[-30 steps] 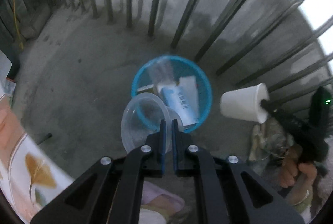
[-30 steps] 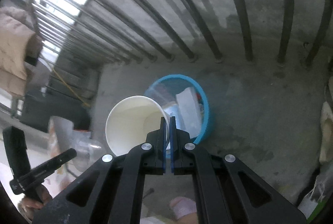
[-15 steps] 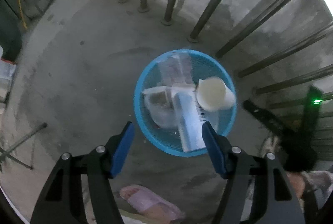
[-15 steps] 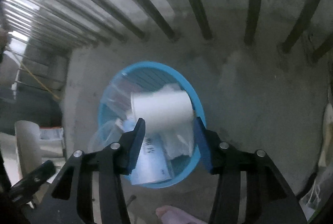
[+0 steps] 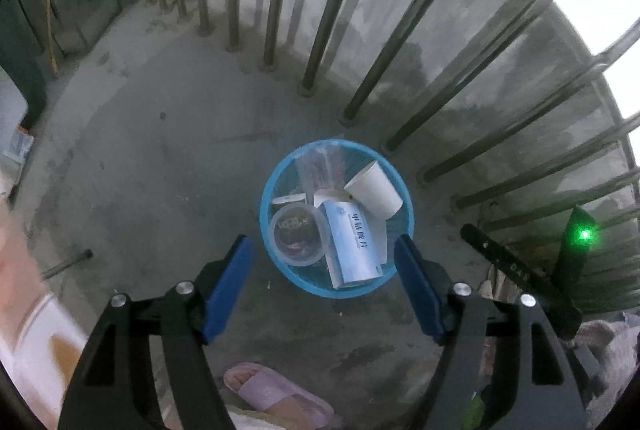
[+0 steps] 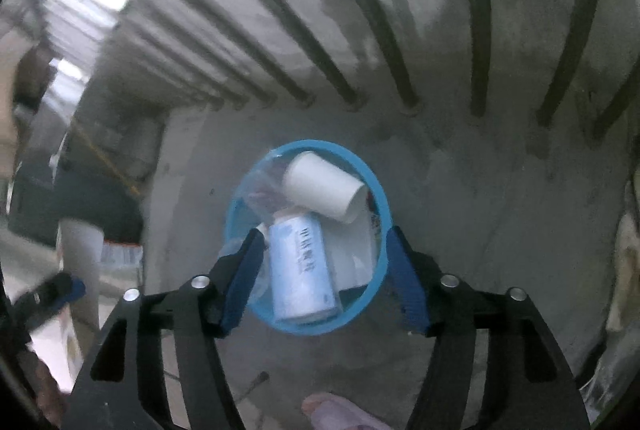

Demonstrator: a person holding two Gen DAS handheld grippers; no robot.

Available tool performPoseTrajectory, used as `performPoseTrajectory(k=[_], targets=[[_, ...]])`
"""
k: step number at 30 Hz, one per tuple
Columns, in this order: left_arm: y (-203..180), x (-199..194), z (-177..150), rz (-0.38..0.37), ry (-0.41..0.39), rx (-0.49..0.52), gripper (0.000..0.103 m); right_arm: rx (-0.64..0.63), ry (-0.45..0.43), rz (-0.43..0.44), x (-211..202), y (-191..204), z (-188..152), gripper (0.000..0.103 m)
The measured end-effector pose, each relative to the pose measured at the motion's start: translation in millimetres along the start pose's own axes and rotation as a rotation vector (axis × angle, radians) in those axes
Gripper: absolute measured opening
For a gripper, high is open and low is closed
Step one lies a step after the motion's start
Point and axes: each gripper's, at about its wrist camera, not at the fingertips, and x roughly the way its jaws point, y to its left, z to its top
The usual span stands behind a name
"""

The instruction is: Collect trash

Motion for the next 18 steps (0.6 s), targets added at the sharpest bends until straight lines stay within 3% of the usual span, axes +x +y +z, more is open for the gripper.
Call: performPoseTrajectory(k=[3,7,10,12,15,18], targets=[[-0.6,-42.5,-14.9,0.004,-0.072,0.024,0.072,-0.116,-0.051,0.015,-32.0,22.8,-7.9,0.072],[4.5,-106.6,-40.6,-0.011,-0.215,0.017,0.082,-0.268,-0.162,0.016,-79.6,57.9,-15.4,0.082],[15.2,-163.0,-67.9,0.008,-0.397,-0.021,0.098,-0.346,-0.237,0.013,-108.9,80.8,-21.2,0.086],[26.6,-199.2,-92.5,0.032,-0.512,-0.079,0.098,-0.391,-0.297,0.048,-133.3,100.2,-28.5,0.090],[43.7,-232.3,-119.9,0.071,-0.560,-0.154,0.098,-0.436,-0.363,0.148,-171.1,129.1,-42.2,0.095],[62.8,-253.4,-147.5,0.119,-0.537,-0.261,0.098,-0.534,-0.467,0.203,-207.1,162.4,-64.6,0.095]])
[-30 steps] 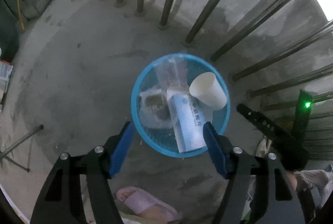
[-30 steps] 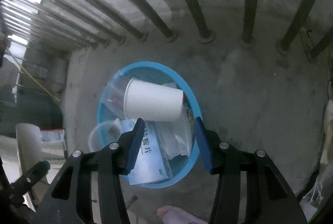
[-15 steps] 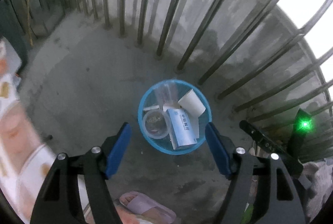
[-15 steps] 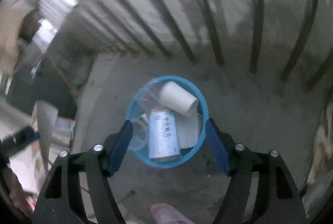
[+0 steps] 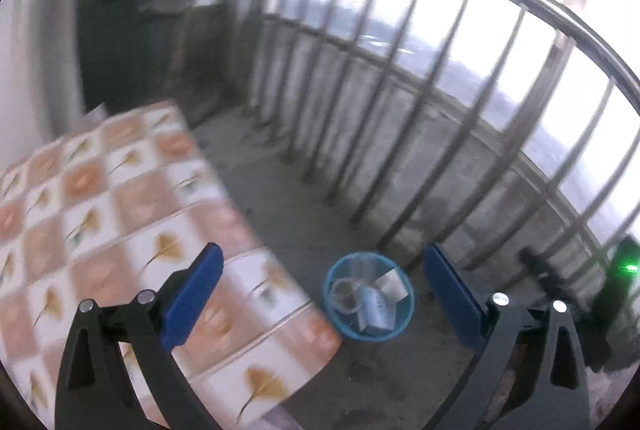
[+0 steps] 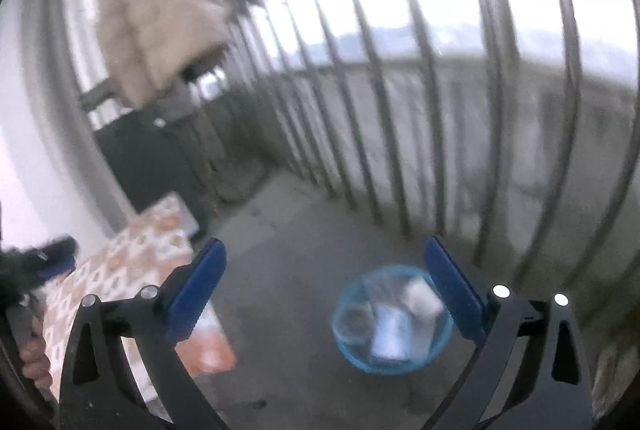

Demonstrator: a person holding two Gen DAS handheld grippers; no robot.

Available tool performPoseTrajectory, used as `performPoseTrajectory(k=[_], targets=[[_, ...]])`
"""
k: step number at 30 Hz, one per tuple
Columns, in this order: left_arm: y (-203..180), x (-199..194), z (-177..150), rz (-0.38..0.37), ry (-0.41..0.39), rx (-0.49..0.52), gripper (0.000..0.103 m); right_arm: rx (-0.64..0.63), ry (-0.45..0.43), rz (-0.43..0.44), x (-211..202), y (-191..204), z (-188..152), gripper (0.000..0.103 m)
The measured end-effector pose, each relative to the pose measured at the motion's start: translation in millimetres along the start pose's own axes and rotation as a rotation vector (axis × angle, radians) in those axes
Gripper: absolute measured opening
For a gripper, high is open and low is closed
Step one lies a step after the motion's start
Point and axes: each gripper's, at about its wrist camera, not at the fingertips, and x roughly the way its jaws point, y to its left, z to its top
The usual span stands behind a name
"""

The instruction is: Collect trash

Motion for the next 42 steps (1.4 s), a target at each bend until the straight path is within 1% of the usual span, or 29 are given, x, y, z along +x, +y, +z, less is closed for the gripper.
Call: performPoseTrajectory(k=[1,3,4,5,6,8,9,12,14,15,16,17,18,20,22,23,25,28,31,33,37,42], targets=[[6.9,-4.0,-3.7,0.025,0.006,-0.015,0.098,-0.044,-0.039,0.013,-9.8,16.2,3.5,0.095],[20.6,-23.5,-10.7,0.123,-0.005,-0.031,0.098,-0.100,-0.088,0.026,-19.9,42.1,2.5,0.095],[27.0,-36.5,-15.9,0.205,-0.036,-0.023,0.098,-0.118,-0.100,0.028,-22.4,50.8,0.5,0.095],[32.4,-46.8,-20.7,0.268,-0.065,-0.013,0.098,-0.158,-0.110,0.027,-27.1,69.7,-5.0,0.095],[37.2,-59.8,-26.1,0.348,-0.103,0.005,0.098,-0.184,-0.109,0.031,-28.6,78.7,-7.6,0.095],[45.7,-74.8,-36.1,0.447,-0.153,0.030,0.098,-0.274,-0.073,0.055,-29.7,108.3,-22.3,0.095],[51.0,-82.9,-42.5,0.478,-0.162,0.036,0.098,-0.300,-0.058,0.055,-30.8,115.7,-26.3,0.095],[69.0,-102.1,-63.4,0.482,-0.157,0.007,0.098,-0.370,0.010,0.063,-29.9,145.5,-49.5,0.095],[83.3,-106.2,-80.9,0.475,-0.149,-0.056,0.098,-0.408,0.073,0.092,-32.5,166.1,-67.6,0.095],[87.5,-107.2,-90.1,0.488,-0.141,-0.087,0.098,-0.420,0.101,0.098,-36.2,173.8,-74.2,0.095],[96.9,-106.7,-101.5,0.506,-0.135,-0.145,0.098,-0.434,0.129,0.104,-37.8,179.1,-77.9,0.095],[98.9,-109.2,-112.4,0.526,-0.128,-0.172,0.098,-0.462,0.177,0.109,-37.1,184.9,-91.8,0.095],[103.5,-108.1,-124.4,0.555,-0.115,-0.196,0.098,-0.470,0.198,0.107,-35.5,188.1,-95.9,0.095],[109.2,-102.0,-145.0,0.620,-0.073,-0.216,0.098,-0.494,0.250,0.103,-35.7,192.9,-111.0,0.095],[112.6,-95.3,-162.4,0.661,-0.017,-0.209,0.098,-0.498,0.273,0.095,-40.9,199.9,-119.5,0.095],[115.9,-94.2,-169.9,0.670,0.009,-0.210,0.098,-0.494,0.285,0.097,-40.4,199.9,-120.4,0.095],[117.4,-89.2,-180.7,0.665,0.055,-0.216,0.098,-0.486,0.303,0.090,-43.1,200.8,-125.3,0.095],[118.2,-84.2,-183.2,0.658,0.078,-0.204,0.098,-0.477,0.311,0.063,-40.0,205.4,-126.4,0.095],[117.6,-81.6,-178.0,0.672,0.081,-0.175,0.098,-0.468,0.323,0.042,-30.6,206.1,-128.6,0.095],[116.1,-81.9,-175.5,0.684,0.083,-0.174,0.098,-0.472,0.325,0.037,-24.7,205.1,-129.5,0.095],[116.6,-79.3,-175.2,0.676,0.108,-0.192,0.098,-0.477,0.327,0.021,-23.8,200.6,-130.4,0.095],[117.1,-81.0,-173.0,0.648,0.107,-0.237,0.098,-0.467,0.335,0.001,-23.4,192.5,-130.0,0.095]])
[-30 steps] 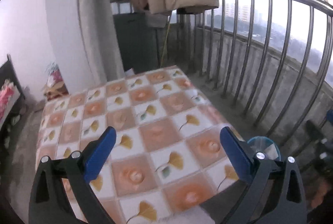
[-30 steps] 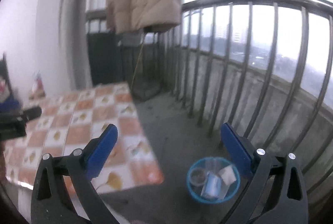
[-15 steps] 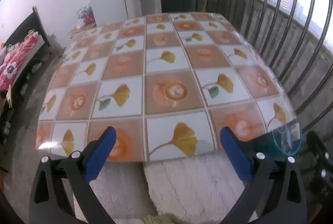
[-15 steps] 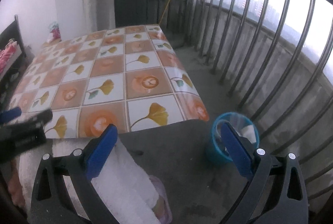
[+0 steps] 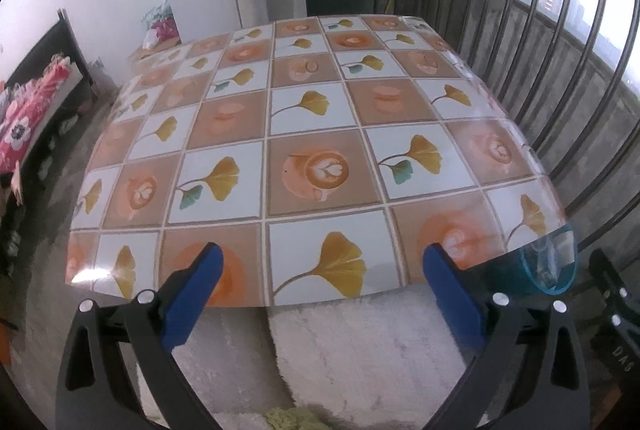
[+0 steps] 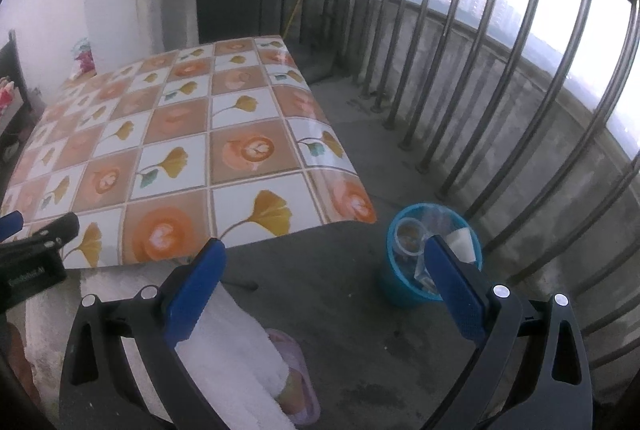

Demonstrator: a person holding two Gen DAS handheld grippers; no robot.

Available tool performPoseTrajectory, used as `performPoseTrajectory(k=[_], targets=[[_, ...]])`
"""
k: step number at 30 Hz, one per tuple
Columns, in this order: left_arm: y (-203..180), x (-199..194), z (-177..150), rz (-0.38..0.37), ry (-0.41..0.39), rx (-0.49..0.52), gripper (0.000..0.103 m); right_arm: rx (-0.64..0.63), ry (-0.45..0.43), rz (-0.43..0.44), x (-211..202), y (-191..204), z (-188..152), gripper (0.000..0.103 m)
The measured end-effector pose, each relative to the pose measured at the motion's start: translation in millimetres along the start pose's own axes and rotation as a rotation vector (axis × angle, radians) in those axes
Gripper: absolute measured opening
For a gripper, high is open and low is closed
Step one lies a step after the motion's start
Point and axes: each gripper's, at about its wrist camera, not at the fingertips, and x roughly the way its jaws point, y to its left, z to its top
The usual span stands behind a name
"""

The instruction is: Collect trash

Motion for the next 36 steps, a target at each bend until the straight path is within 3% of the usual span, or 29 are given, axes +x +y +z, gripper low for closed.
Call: performPoseTrajectory(k=[36], targets=[[-19.1,3.9,-1.9,-0.009,0.027,0.035,0.098,0.072,0.028,-0.034,4.0,-18.4,-8.9,0.095]])
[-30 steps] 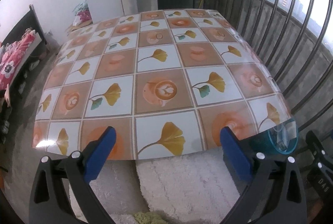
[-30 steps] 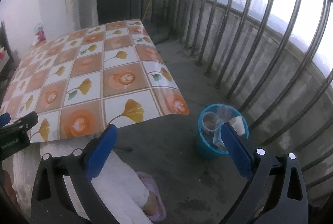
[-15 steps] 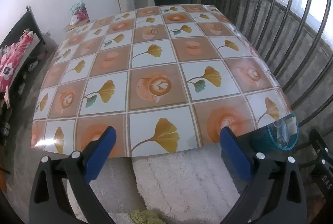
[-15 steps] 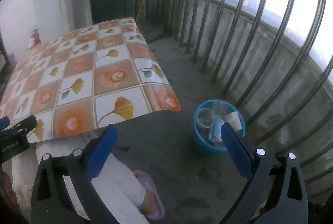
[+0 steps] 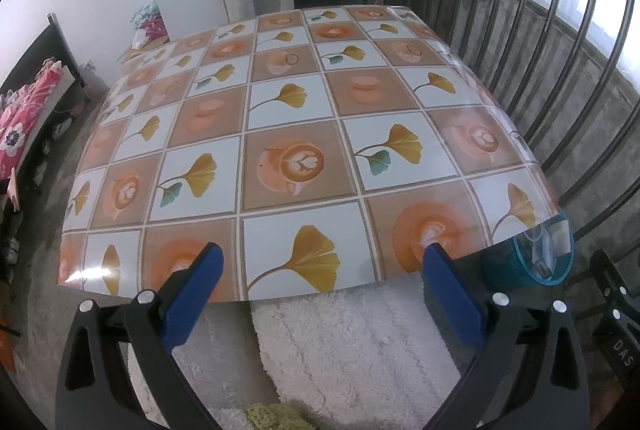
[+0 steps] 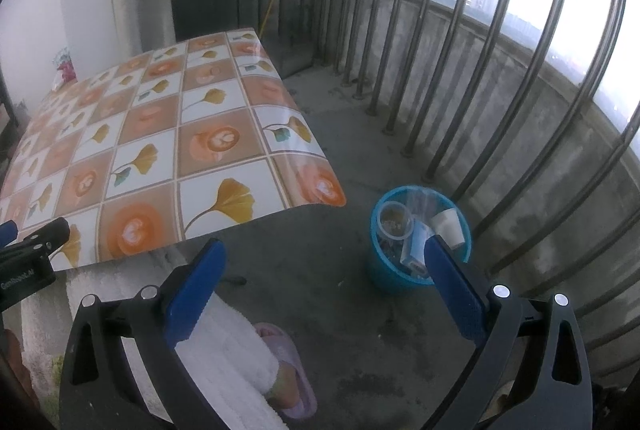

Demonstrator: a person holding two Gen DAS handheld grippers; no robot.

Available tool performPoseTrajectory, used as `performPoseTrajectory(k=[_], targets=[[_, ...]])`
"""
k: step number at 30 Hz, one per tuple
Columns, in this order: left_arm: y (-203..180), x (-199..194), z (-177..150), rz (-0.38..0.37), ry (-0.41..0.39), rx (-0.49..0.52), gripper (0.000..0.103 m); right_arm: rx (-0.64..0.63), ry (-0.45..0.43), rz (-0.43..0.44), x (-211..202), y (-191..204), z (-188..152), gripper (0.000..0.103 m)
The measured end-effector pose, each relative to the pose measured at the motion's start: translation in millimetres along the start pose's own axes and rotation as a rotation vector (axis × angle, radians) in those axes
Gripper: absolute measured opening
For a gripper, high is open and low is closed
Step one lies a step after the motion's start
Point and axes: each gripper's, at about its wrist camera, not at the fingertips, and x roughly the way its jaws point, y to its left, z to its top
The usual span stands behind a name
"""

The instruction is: Collect trash

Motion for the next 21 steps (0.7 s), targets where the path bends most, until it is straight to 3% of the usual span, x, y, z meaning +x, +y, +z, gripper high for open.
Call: performPoseTrajectory(k=[21], targets=[[1.4,1.1,0.6,0.011,0.006,0.000,0.098,-0.005,-0.001,0.002,0.9,-4.7,-1.1,0.095]])
